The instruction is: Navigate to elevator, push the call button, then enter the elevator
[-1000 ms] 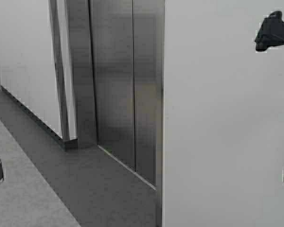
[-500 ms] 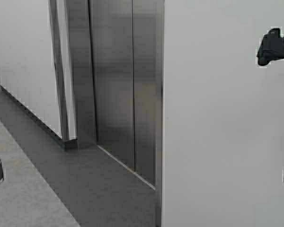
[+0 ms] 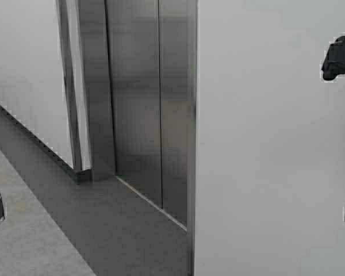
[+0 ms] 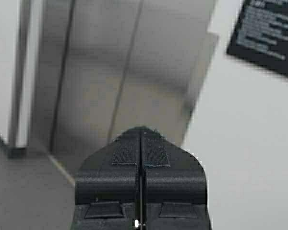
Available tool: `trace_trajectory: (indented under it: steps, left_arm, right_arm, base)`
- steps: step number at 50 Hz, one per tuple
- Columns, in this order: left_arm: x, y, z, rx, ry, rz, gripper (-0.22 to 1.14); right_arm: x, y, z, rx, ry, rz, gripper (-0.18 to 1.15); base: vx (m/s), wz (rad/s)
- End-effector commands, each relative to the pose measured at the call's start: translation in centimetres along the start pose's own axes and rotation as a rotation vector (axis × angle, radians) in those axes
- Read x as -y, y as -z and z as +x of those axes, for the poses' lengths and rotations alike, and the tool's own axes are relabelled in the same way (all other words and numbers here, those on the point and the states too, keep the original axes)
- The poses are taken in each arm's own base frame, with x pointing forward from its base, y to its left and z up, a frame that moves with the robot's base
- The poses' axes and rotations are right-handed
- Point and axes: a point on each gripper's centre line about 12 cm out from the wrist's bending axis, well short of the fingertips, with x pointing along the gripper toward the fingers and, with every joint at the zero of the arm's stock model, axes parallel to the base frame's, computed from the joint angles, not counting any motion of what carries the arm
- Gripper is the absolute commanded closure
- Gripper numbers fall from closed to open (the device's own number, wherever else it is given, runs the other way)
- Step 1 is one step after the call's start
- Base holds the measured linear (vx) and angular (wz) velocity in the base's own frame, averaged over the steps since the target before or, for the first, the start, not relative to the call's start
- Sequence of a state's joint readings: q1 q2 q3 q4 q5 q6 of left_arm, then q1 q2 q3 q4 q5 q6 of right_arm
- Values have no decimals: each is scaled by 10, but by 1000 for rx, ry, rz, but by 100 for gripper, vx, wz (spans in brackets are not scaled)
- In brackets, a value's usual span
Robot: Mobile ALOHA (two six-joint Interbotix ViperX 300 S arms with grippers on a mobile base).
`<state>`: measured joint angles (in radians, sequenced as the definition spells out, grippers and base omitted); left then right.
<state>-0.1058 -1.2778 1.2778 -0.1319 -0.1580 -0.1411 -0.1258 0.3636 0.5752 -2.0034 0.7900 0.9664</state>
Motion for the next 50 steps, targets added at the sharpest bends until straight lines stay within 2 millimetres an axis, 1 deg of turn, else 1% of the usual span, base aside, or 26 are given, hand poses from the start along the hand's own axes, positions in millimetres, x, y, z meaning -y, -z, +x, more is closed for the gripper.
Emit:
trace_trajectory:
  steps: [1, 5, 11, 15, 21, 25, 29, 32, 35, 41, 47, 50]
  left_arm:
    - [1, -5, 2, 9, 2, 3, 90]
    - [1, -4, 2, 8, 1, 5, 90]
    - [1, -3, 2, 3, 0, 9, 90]
    - [1, -2, 3, 0, 0, 11, 90]
    - [0, -2, 3, -4, -2, 12, 90]
    - [0, -1, 4, -9, -1, 15, 90]
    - [0, 0, 4, -11, -2, 12, 90]
    - [0, 0, 4, -11, -2, 12, 90]
    - [0, 0, 4, -10, -3, 14, 90]
    - [1, -2, 2, 0, 1, 4, 90]
    - [1, -3, 2, 4, 2, 0, 90]
    - [1, -3, 1, 8, 1, 0, 90]
  right_arm:
    - [6, -4, 1, 9, 15, 7, 91]
    - [3, -3, 6, 3, 11, 1, 91]
    - [5, -4, 14, 4, 19, -1, 91]
    - [12, -6, 18, 8, 39, 6, 91]
    - [25, -4, 26, 11, 58, 19, 91]
    - [28, -4, 29, 9, 64, 19, 91]
    - [28, -4, 27, 12, 62, 10, 91]
    - [24, -6, 19, 23, 53, 3, 91]
    - [20, -10, 5, 45, 45, -7, 91]
    - [16, -20, -28, 110, 39, -40, 91]
    - [10, -21, -60, 161, 29, -66, 91]
    - [8, -24, -81, 193, 23, -62, 91]
  base:
    - [0, 0]
    - [0, 0]
    - [0, 0]
    - [0, 0]
    - [0, 0]
    - [0, 1]
    - [-1, 1]
    - [-1, 1]
    - [-1, 1]
    - [0, 0]
    - [1, -2]
    - [1, 1]
